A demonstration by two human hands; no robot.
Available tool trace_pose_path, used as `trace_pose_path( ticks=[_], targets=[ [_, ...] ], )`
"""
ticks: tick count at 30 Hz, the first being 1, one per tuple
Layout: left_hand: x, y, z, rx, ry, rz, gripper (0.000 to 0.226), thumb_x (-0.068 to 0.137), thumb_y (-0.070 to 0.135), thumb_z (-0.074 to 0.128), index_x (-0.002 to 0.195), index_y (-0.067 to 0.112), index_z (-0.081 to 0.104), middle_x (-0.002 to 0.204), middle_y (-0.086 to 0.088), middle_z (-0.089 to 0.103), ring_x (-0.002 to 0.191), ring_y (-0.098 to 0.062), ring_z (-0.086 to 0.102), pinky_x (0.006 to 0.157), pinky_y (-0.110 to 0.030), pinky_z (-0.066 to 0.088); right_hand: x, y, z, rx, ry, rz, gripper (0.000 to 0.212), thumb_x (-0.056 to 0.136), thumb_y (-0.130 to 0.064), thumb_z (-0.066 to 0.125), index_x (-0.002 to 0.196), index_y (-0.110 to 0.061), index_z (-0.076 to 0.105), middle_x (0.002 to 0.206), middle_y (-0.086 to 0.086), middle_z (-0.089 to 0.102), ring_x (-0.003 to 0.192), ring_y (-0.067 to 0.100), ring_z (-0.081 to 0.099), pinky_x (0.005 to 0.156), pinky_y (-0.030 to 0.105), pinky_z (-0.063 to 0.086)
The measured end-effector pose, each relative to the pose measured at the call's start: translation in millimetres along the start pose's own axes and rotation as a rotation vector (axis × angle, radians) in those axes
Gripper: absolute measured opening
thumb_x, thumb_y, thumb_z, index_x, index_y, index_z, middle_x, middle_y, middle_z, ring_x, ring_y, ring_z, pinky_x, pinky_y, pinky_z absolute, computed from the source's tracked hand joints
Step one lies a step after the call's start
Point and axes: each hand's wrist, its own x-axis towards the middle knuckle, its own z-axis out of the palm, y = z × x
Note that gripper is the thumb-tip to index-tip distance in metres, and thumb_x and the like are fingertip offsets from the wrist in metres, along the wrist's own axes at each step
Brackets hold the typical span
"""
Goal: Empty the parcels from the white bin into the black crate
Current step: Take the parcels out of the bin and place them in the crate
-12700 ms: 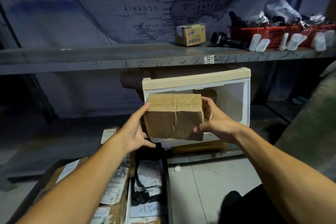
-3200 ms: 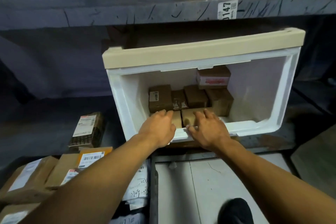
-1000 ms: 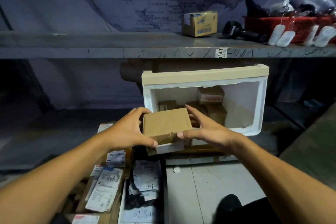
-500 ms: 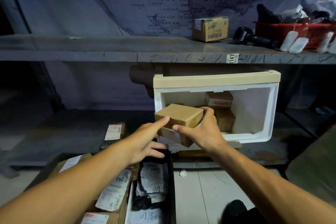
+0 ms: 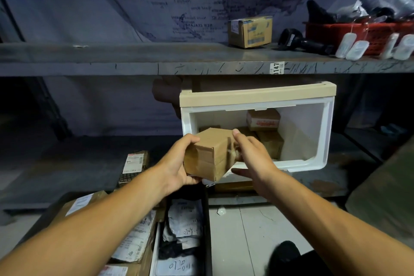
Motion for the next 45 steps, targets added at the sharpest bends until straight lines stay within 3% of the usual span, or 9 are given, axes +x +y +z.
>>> trace_pose_path(
  ticks=[4,10,22,26,29,33,36,41,45],
  targets=[
    [-0.1,0.1,0.5,0.044,-0.017,0.032,0.037,0.088,0.044,0.055,0.116,0.023,0.067,0.106,-0.011,0.074,0.109,-0.033,0.063,0.105,-0.055,0.044,10.6,-4.0,-15.1,0.048,0.03,0.144,0.043,0.093,-0.059,0.058,0.118,-0.025,0.051,0.129,0.004,0.053,0.117,0.027,0.054,0.094,0.05,0.052],
    [-3.8,9.1,-9.3,0.117,-0.076,0.002,0.038,0.086,0.05,0.049,0.102,0.022,0.069,0.09,-0.008,0.067,0.088,-0.027,0.059,0.076,-0.039,0.047,8.2,-14.5,-31.2,0.214,-0.319,0.363,0.053,0.087,-0.058,0.062,0.126,-0.021,0.061,0.117,0.014,0.062,0.108,0.033,0.064,0.072,0.044,0.061],
    [-5.7,1.2,-2.4,-0.119,-0.083,0.076,0.077,0.071,0.057,0.071,0.139,0.028,0.052,0.136,-0.011,0.059,0.12,-0.035,0.061,0.09,-0.058,0.054,2.3,-20.5,-22.3,0.314,-0.115,0.287,0.029,0.091,-0.045,0.06,0.105,-0.021,0.066,0.108,0.014,0.06,0.103,0.032,0.059,0.085,0.053,0.059],
    [-6.4,-0.1,5.5,-0.124,-0.069,0.071,0.063,0.074,0.054,0.072,0.128,0.028,0.055,0.131,-0.009,0.062,0.12,-0.034,0.06,0.099,-0.062,0.048,-5.8,-21.4,-13.3,0.261,-0.159,0.245,0.021,0.093,-0.045,0.063,0.103,-0.028,0.068,0.109,0.01,0.059,0.099,0.028,0.061,0.083,0.048,0.06],
    [-1.9,1.4,5.9,-0.138,0.004,0.047,0.047,0.085,0.05,0.07,0.124,0.026,0.059,0.121,-0.012,0.07,0.115,-0.034,0.064,0.1,-0.06,0.049,-6.2,-16.2,-10.8,0.139,-0.259,0.223,0.047,0.089,-0.052,0.068,0.127,-0.026,0.06,0.125,0.01,0.058,0.107,0.028,0.064,0.074,0.041,0.062],
    [6.3,2.7,3.4,-0.117,0.086,0.016,0.041,0.09,0.047,0.061,0.124,0.022,0.062,0.116,-0.015,0.071,0.11,-0.036,0.066,0.099,-0.059,0.05,-4.7,-7.6,-13.5,-0.151,-0.269,0.042,0.069,0.077,-0.067,0.073,0.128,-0.025,0.053,0.13,-0.001,0.057,0.115,0.018,0.06,0.097,0.049,0.055],
    [7.7,4.2,2.1,-0.1,0.134,0.019,0.038,0.09,0.046,0.061,0.117,0.02,0.065,0.112,-0.015,0.073,0.107,-0.035,0.068,0.093,-0.054,0.055,-0.8,-3.9,-21.6,-0.538,-0.174,-0.408,0.086,0.078,-0.066,0.073,0.148,-0.032,0.037,0.146,-0.006,0.042,0.129,0.012,0.047,0.11,0.039,0.043],
    [13.1,3.3,-2.2,-0.079,0.194,-0.001,0.045,0.087,0.05,0.065,0.119,0.019,0.067,0.109,-0.015,0.075,0.103,-0.036,0.07,0.089,-0.056,0.056,7.1,-0.3,-27.3,-1.044,-0.23,-0.832,0.113,0.073,-0.062,0.078,0.16,-0.04,0.009,0.164,-0.008,0.014,0.15,0.015,0.018,0.116,0.039,0.036],
    [10.6,2.2,-0.7,-0.056,0.202,0.001,0.045,0.087,0.05,0.067,0.121,0.021,0.063,0.116,-0.015,0.07,0.106,-0.035,0.068,0.09,-0.055,0.056,10.9,4.6,-22.9,-1.172,-0.226,-0.949,0.103,0.078,-0.044,0.08,0.159,-0.034,0.017,0.16,-0.004,0.024,0.146,0.018,0.023,0.111,0.035,0.039]
  ],
)
